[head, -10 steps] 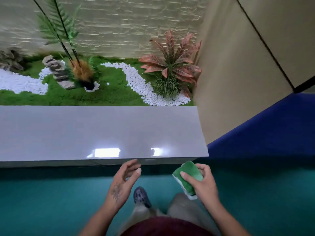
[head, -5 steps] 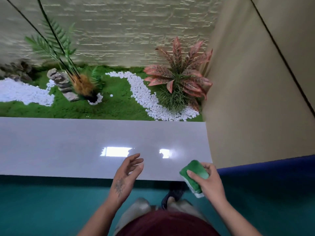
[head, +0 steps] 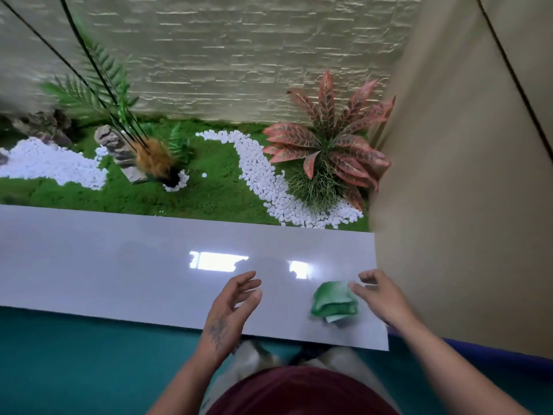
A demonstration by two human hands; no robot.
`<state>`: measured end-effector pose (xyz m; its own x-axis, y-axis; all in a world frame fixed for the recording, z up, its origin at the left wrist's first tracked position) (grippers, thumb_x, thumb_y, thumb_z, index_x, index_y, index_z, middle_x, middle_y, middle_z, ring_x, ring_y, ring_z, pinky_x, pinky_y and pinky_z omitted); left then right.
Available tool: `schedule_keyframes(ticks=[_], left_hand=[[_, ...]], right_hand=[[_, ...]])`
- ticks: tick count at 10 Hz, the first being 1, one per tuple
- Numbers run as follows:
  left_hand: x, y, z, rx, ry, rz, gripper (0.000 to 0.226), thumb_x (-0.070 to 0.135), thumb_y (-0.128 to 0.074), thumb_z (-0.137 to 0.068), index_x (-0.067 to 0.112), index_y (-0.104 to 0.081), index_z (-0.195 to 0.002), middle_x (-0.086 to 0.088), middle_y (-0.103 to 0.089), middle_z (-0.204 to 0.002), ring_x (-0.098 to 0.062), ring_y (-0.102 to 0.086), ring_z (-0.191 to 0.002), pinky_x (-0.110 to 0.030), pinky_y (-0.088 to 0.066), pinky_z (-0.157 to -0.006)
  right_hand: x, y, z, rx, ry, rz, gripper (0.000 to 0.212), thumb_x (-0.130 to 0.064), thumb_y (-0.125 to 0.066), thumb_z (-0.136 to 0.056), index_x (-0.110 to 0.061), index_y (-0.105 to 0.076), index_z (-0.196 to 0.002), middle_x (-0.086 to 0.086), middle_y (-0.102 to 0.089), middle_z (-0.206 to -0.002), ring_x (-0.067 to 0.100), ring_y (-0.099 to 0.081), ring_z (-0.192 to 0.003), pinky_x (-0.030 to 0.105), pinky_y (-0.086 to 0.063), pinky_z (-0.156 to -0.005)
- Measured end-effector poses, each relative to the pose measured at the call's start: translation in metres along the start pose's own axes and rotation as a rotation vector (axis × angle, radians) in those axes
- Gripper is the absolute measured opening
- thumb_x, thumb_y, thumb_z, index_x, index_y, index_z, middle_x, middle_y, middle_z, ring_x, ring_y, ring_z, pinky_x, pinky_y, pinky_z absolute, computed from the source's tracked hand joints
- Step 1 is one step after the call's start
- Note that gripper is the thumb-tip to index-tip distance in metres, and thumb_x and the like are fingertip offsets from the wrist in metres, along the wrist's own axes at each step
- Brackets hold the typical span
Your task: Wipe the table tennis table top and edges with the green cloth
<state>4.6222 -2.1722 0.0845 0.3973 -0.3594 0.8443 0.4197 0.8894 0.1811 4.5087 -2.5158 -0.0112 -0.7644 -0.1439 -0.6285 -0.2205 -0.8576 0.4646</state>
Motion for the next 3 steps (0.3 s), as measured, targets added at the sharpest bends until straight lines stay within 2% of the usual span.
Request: schedule_keyframes(ticks=[1,2,3], left_hand=[[0.003,0.011,-0.009,-0.039,0.016,-0.033,0.038,0.041,-0.076,-0.101,0.035,-0.067,-0.137,0.015,-0.075,-0.13,-0.006,-0.068,-0.123,-0.05,-0.052,-0.113],[0.011,0.025,-0.017,-0.092,0.002,-0.073,0.036,0.038,-0.074,-0.103,0.037,-0.067,-0.138,0.017,-0.074,-0.13,-0.005,-0.068,-0.123,-0.049,-0.052,-0.113],[0.012,0.044,-0.032,-0.106,-0.011,-0.088,0.034,0.028,-0.071,-0.105,0.036,-0.067,-0.137,0.015,-0.075,-0.129,-0.006,-0.068,-0.122,-0.05,-0.052,-0.112]], right_hand=[[-0.036,0.02,0.008,0.066,0.025,-0.18,0.006,-0.018,-0.068,-0.106,-0.019,-0.07,-0.101,0.003,-0.075,-0.12,0.016,-0.069,-0.103,0.039,-0.052,-0.096],[-0.094,0.049,0.04,0.159,0.125,-0.429,0.014,-0.013,-0.062,-0.109,-0.019,-0.073,-0.103,0.008,-0.077,-0.124,0.025,-0.074,-0.116,0.04,-0.059,-0.098],[-0.166,0.085,0.095,0.281,0.37,-0.568,0.008,-0.02,-0.067,-0.103,-0.02,-0.074,-0.107,0.012,-0.078,-0.126,0.027,-0.075,-0.117,0.032,-0.065,-0.094]])
Point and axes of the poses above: each hand's wrist, its own z-axis away from the middle knuckle, its own y-axis out of the back of the hand, x = y × z, the point moved 9 cm from there along -z, towards the middle knuckle
